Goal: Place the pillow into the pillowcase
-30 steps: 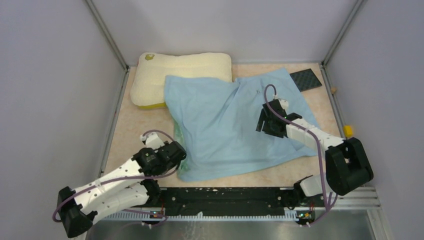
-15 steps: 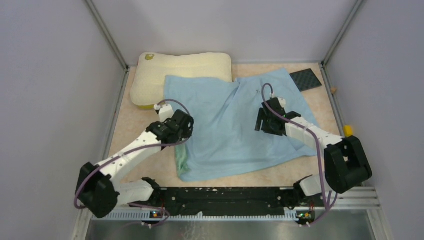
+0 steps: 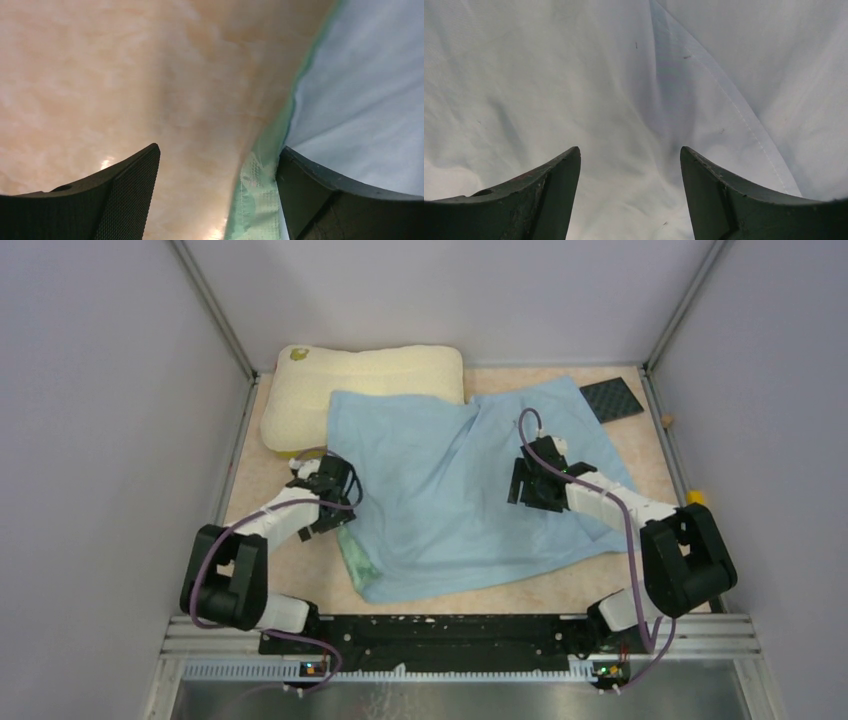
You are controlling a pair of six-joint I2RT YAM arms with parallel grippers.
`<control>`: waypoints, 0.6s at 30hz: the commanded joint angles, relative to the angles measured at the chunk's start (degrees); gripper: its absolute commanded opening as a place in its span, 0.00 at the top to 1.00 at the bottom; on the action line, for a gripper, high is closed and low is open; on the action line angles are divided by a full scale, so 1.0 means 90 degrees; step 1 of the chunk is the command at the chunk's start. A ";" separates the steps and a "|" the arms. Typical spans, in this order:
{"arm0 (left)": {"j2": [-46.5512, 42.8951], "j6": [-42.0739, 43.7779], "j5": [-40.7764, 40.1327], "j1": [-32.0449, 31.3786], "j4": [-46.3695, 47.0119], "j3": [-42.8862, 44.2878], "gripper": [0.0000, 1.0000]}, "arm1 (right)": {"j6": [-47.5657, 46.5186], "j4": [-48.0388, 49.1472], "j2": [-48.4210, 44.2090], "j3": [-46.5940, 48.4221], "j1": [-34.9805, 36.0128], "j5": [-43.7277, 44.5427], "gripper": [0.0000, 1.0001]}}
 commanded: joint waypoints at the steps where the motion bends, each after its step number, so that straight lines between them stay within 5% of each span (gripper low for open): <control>1: -0.0813 0.0150 -0.0379 0.0695 0.0042 -0.0357 0.13 | -0.0122 0.0195 -0.0123 0.0051 -0.0086 0.0047 0.28; 5: -0.1044 0.0230 -0.0437 0.1007 -0.0049 -0.0230 0.14 | -0.0187 0.0139 -0.0096 0.0027 -0.0143 0.0084 0.28; 11: -0.1378 0.0456 -0.0264 0.1651 -0.0117 -0.0078 0.30 | -0.0224 0.0069 -0.0147 -0.0012 -0.0367 0.0088 0.28; 18: -0.1651 0.0847 0.0141 0.2133 -0.0037 0.0001 0.27 | -0.0318 -0.0331 -0.0627 0.0090 -0.1090 0.0083 0.27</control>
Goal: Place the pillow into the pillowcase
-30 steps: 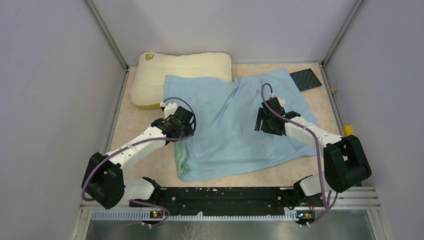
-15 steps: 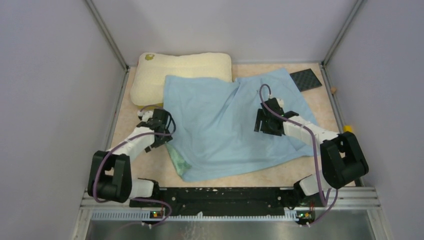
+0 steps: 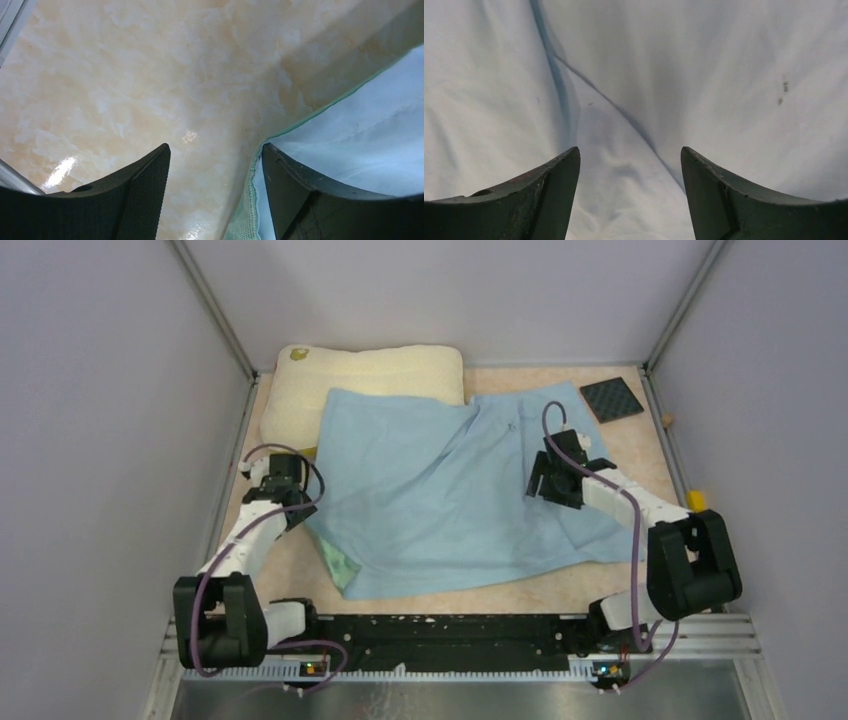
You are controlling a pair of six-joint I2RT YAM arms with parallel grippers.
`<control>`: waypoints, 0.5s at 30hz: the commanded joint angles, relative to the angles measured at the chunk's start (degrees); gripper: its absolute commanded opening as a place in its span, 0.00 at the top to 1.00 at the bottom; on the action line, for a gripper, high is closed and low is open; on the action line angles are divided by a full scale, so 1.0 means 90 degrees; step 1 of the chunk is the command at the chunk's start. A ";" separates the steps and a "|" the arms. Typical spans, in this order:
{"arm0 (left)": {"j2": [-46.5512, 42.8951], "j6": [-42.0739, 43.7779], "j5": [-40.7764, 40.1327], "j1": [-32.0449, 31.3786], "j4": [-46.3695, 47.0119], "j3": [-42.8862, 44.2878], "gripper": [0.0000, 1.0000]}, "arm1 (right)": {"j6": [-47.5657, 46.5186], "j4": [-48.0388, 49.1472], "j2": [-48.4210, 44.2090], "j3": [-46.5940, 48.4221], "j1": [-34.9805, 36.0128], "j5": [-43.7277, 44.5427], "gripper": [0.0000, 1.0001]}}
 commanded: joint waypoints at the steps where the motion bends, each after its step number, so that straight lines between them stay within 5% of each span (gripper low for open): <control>1: -0.0355 0.0506 0.0408 0.0125 0.0204 0.0278 0.25 | -0.0141 -0.0345 -0.0673 0.0116 -0.0546 0.0086 0.26; 4: -0.0400 0.0886 0.1350 -0.0001 0.0173 0.0672 0.17 | -0.0263 -0.0488 -0.0976 0.0116 -0.1226 0.0001 0.25; 8: -0.0333 0.0915 0.1155 -0.0946 0.0076 0.1186 0.06 | -0.0432 -0.0472 -0.1038 0.0101 -0.2066 -0.0245 0.23; 15: 0.0346 0.0888 0.1656 -0.2603 0.0143 0.2002 0.08 | -0.0482 -0.0176 -0.0576 0.0069 -0.2605 -0.0920 0.24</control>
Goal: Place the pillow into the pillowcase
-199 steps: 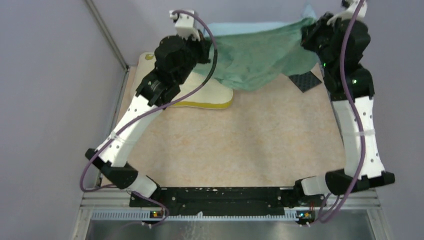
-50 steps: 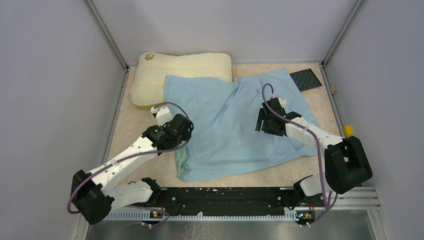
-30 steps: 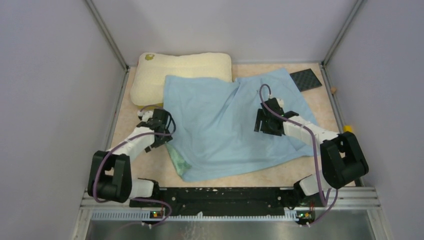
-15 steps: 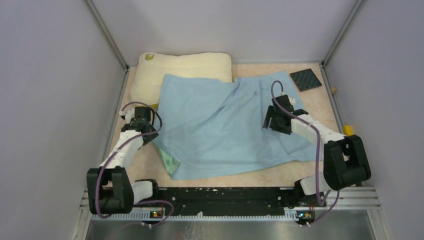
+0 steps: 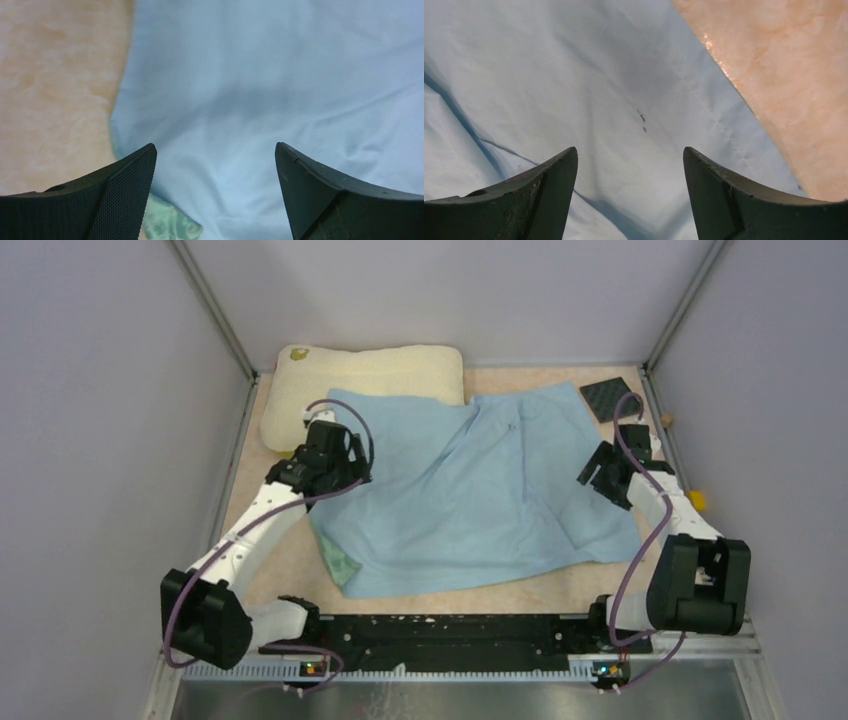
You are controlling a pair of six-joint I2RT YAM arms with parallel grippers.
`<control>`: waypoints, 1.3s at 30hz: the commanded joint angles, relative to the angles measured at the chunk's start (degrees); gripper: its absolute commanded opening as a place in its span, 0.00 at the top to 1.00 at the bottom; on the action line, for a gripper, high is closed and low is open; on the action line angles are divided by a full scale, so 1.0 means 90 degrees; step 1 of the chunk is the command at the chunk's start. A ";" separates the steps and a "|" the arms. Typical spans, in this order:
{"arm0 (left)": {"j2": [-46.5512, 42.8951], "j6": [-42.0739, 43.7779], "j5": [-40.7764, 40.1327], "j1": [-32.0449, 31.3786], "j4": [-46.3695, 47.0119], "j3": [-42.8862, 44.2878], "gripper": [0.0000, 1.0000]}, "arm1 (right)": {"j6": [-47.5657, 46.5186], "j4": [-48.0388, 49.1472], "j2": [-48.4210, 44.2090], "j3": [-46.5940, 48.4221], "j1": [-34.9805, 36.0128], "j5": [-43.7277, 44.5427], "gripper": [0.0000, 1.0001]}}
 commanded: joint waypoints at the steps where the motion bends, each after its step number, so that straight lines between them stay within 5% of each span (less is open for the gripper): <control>1: 0.0567 -0.0047 0.0496 -0.0958 0.0144 0.0521 0.08 | -0.0115 0.0223 0.0212 0.0047 0.0165 -0.0655 0.24; 8: 0.1363 -0.0597 0.1296 -0.1301 0.1087 0.0437 0.11 | 0.0205 0.0219 0.0510 0.0399 0.1538 -0.0161 0.24; 17: 0.2563 -0.1837 0.0372 -0.2308 0.1596 -0.0089 0.17 | 0.0100 -0.0109 0.1683 0.1676 0.2980 0.0497 0.24; 21: 0.2776 -0.2411 -0.0077 -0.2463 0.1528 -0.0459 0.26 | 0.0086 0.0090 0.1892 0.1303 0.3240 0.0559 0.24; 25: 0.2888 -0.2868 -0.0369 -0.2464 0.1135 -0.0699 0.50 | 0.0160 0.0444 0.1943 0.0662 0.3295 0.0393 0.28; 31: 0.2227 -0.3950 -0.1099 -0.2403 0.0220 -0.1374 1.00 | 0.0529 0.0548 0.1817 0.0106 0.3847 0.0330 0.61; 35: 0.0969 -0.4902 -0.1773 -0.2191 -0.0969 -0.1796 1.00 | 0.0964 0.0511 0.1540 -0.0125 0.4560 0.0301 0.91; 39: -0.0445 -0.5728 -0.2529 -0.2016 -0.1977 -0.2021 1.00 | 0.1499 0.0412 0.1269 -0.0350 0.5501 0.0483 0.97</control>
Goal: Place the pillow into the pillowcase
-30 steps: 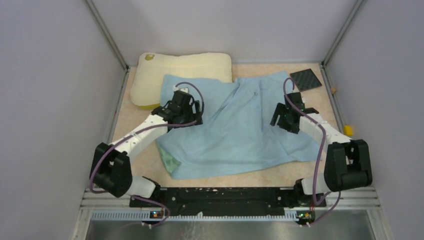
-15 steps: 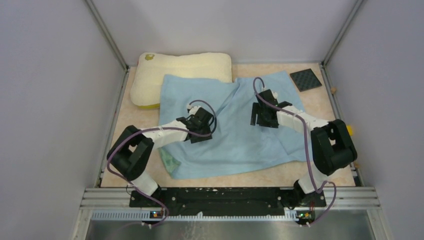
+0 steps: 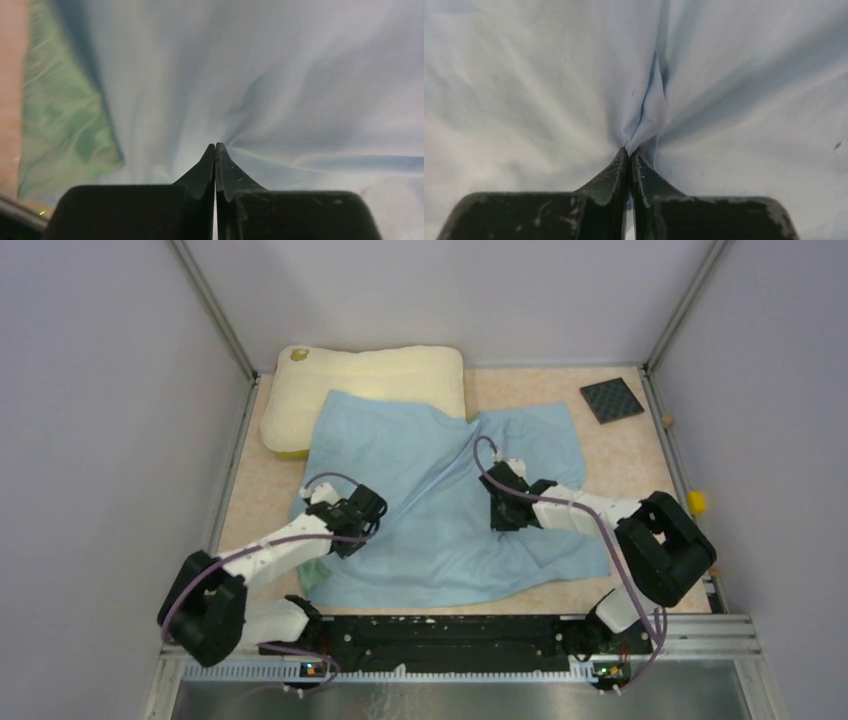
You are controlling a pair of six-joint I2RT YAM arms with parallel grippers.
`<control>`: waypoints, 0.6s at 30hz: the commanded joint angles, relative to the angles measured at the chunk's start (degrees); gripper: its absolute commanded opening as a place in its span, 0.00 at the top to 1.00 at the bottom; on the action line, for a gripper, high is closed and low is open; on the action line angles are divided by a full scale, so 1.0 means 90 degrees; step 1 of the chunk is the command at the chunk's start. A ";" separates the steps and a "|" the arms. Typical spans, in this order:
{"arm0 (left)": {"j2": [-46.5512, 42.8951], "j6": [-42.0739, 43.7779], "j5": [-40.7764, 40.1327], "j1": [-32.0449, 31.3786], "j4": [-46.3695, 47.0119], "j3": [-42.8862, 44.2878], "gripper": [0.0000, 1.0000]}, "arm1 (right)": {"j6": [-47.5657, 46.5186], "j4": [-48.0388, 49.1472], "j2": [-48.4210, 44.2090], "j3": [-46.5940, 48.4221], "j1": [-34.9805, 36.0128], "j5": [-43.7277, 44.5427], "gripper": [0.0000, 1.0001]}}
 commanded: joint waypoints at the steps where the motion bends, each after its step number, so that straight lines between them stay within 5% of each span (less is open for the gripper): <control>1: -0.1497 -0.1248 -0.1283 0.0219 -0.1883 -0.0169 1.00 | 0.0818 -0.0292 -0.0348 -0.0412 0.0962 0.0023 0.98; 4: -0.2050 -0.1356 -0.1570 0.0396 -0.2251 -0.0018 1.00 | 0.1134 -0.0422 -0.0618 -0.0640 0.1383 0.0127 0.98; 7: -0.2159 -0.0489 -0.1743 0.0443 -0.1853 0.0336 0.96 | 0.1263 -0.0698 -0.1166 -0.0904 0.1432 0.0258 0.95; 8: -0.2114 0.0229 -0.1770 0.0447 -0.1549 0.0530 0.88 | 0.1265 -0.0831 -0.1403 -0.0915 0.1436 0.0381 0.87; 11: -0.1865 0.2057 -0.1529 0.0442 -0.0371 0.1109 0.45 | 0.0826 -0.1195 -0.2007 -0.0510 0.1427 0.0627 0.49; 14: -0.1463 0.3526 -0.1000 0.0518 0.0915 0.1608 0.07 | 0.0127 -0.1230 -0.1995 0.0463 0.1204 0.0839 0.32; 18: -0.0110 0.4370 0.0042 0.0968 0.1546 0.2528 0.01 | -0.0866 -0.0737 -0.1278 0.1892 0.0321 0.0157 0.26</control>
